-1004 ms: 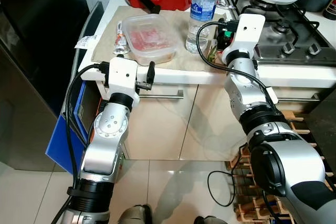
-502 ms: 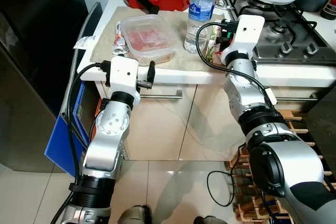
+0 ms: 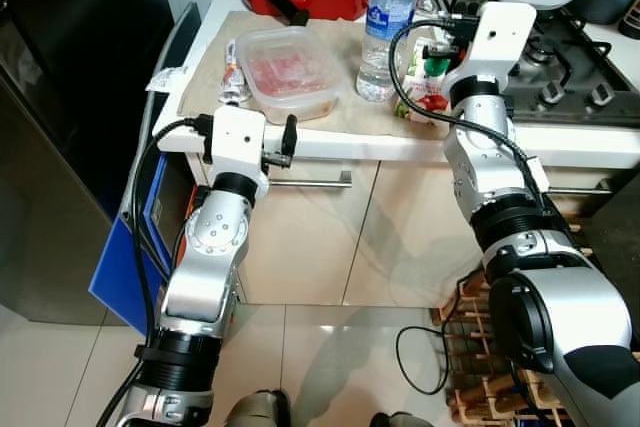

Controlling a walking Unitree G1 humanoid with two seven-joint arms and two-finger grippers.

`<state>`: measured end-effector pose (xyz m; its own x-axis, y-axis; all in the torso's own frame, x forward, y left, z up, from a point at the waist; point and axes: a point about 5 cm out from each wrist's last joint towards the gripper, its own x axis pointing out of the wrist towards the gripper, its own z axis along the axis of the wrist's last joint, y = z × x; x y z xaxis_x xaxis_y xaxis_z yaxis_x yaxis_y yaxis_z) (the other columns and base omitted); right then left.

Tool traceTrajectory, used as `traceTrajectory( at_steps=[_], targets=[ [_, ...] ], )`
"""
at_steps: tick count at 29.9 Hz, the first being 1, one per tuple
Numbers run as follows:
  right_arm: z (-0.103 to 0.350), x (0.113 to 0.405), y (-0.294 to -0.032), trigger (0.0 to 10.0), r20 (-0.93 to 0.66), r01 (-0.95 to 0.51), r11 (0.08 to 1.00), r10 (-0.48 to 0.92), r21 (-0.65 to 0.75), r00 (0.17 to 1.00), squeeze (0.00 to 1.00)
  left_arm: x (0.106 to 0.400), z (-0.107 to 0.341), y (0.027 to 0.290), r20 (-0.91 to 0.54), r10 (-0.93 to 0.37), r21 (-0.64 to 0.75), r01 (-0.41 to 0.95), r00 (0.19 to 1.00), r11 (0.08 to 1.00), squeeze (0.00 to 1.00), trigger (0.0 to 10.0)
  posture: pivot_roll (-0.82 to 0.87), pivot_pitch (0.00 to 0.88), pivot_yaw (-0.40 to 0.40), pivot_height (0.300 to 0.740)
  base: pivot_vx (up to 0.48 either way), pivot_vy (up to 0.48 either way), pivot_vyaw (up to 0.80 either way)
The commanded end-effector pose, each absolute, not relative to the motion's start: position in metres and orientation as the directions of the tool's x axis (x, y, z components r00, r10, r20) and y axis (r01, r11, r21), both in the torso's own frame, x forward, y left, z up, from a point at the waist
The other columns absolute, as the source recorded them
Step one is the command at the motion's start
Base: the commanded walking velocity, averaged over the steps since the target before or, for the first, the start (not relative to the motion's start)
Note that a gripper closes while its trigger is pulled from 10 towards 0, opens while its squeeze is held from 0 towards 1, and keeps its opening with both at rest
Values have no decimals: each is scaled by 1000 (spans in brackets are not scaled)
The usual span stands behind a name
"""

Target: Restocking fridge

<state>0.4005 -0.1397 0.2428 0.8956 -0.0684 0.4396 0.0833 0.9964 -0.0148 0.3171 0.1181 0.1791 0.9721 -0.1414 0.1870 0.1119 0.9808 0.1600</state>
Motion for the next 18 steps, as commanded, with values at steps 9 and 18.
traceTrajectory(
  at_steps=[9,18],
  targets=[
    [232,394,-106,10000,414,-30,1000,25,5,910,1000,319,182,117,200,-141,159,110,970,981,0,10000,111,74,-8,740,0,0,0],
    [223,388,-97,10000,418,-21,999,33,-33,908,1000,319,182,118,201,-135,160,103,970,982,0,10000,111,77,-11,740,0,0,0]
  ],
)
